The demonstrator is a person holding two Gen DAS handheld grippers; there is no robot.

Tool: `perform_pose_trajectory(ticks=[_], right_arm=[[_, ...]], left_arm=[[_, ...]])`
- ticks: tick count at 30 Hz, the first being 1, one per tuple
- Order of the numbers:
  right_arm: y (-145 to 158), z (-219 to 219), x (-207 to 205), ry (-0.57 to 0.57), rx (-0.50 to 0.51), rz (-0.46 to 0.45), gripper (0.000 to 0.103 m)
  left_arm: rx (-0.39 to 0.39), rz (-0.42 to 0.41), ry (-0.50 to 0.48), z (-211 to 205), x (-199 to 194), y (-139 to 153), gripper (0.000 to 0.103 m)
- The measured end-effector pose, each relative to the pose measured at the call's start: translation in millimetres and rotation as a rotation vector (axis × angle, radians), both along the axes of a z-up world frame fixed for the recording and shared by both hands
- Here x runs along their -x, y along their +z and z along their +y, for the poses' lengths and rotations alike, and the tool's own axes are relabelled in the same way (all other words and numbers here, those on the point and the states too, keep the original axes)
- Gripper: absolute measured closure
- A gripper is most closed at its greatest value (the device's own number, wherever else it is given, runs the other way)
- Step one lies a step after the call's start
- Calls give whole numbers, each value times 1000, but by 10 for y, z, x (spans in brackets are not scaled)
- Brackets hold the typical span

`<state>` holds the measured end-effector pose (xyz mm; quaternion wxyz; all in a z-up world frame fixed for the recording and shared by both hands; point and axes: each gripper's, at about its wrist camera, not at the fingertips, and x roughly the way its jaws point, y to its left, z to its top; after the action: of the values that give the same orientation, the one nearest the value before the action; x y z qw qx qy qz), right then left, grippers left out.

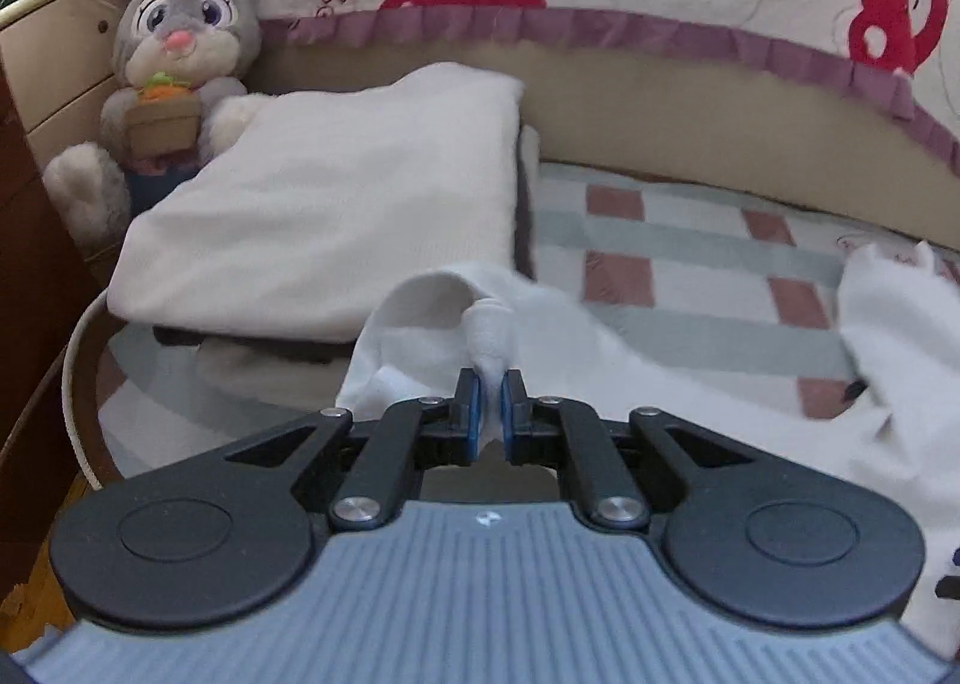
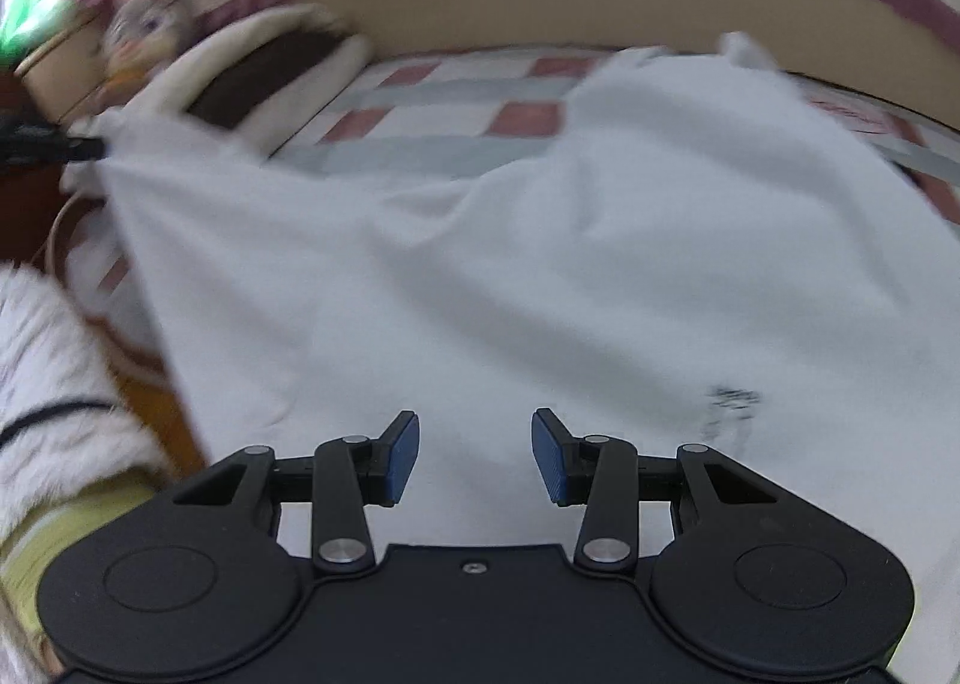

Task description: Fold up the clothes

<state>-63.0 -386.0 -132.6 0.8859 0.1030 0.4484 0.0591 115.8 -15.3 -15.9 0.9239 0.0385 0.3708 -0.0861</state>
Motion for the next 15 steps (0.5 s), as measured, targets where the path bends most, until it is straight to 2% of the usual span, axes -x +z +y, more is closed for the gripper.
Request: perform_pose_trajectory(ticks=[6, 11, 12, 13, 15], right_arm=[[-90, 206, -52, 85, -16, 41, 56], [-133, 282, -96, 118, -14, 63, 56], [-139, 274, -96, 115, -17, 63, 56], [-145, 267, -96, 111, -19, 64, 56], [-157, 251, -96, 104, -24, 64, 56]], left_arm=[[46, 43, 5, 203, -5, -53, 96], [126, 85, -14, 420, -18, -232, 93], [142, 93, -18, 463, -20, -267, 87], [158, 102, -22, 506, -23, -303, 66], [190, 119, -30, 593, -28, -374, 47]])
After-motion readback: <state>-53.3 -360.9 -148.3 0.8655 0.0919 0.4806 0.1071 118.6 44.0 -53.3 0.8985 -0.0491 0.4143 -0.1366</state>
